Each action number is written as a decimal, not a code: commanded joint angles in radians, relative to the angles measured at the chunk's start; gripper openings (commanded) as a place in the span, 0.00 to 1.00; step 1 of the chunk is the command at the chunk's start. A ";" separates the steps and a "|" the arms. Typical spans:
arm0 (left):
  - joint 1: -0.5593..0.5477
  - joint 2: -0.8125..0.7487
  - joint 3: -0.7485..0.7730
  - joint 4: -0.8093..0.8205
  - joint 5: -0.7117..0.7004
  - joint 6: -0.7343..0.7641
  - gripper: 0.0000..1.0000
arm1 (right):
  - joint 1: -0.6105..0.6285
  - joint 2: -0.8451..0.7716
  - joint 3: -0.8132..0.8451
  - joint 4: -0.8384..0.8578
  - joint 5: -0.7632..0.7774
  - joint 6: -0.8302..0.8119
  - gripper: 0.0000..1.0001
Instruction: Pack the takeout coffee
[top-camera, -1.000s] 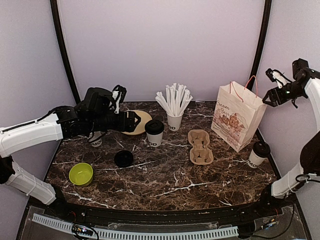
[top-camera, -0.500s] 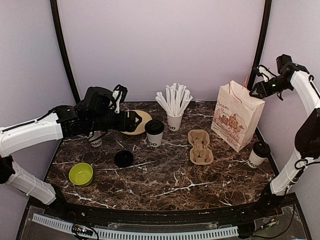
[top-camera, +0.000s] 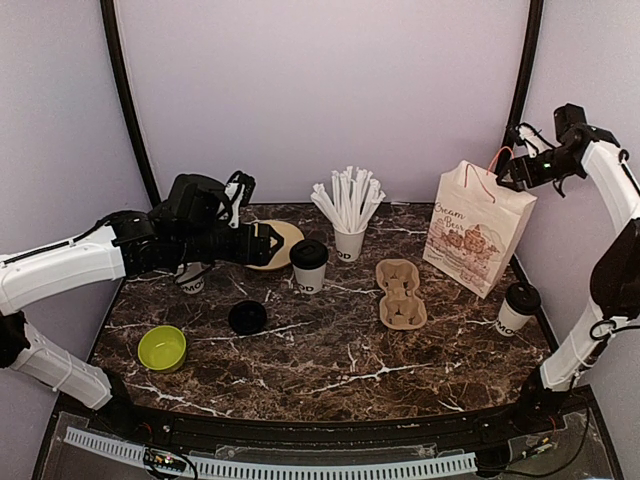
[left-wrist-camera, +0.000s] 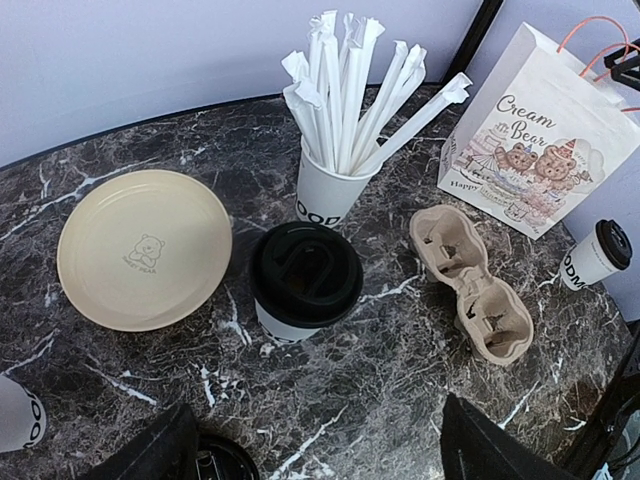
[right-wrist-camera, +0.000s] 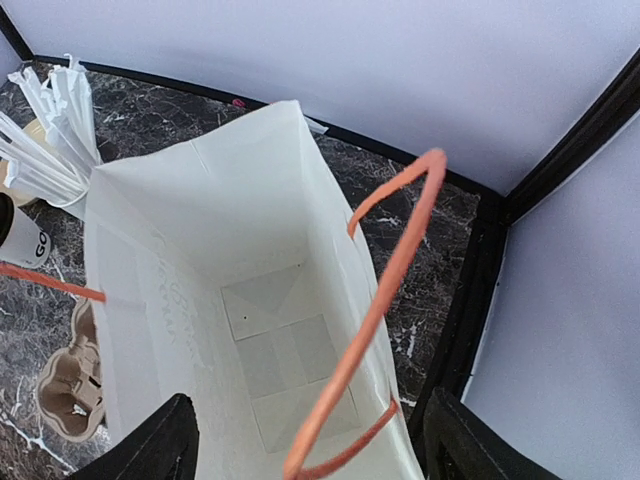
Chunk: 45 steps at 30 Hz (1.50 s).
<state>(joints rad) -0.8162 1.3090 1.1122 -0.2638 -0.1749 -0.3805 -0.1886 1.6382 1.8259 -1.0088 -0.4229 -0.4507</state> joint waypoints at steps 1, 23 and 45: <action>0.006 -0.033 -0.003 -0.001 0.010 -0.011 0.86 | 0.008 -0.063 0.033 0.016 0.000 -0.020 0.80; 0.005 -0.052 -0.013 -0.015 0.011 -0.007 0.86 | 0.021 0.139 0.138 0.014 -0.032 -0.048 0.08; 0.006 -0.121 0.103 -0.152 -0.164 0.120 0.87 | 0.321 -0.206 0.113 -0.024 -0.207 -0.039 0.00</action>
<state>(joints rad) -0.8162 1.2587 1.1568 -0.3573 -0.2451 -0.3244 0.0578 1.4895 1.9514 -1.0042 -0.5655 -0.4988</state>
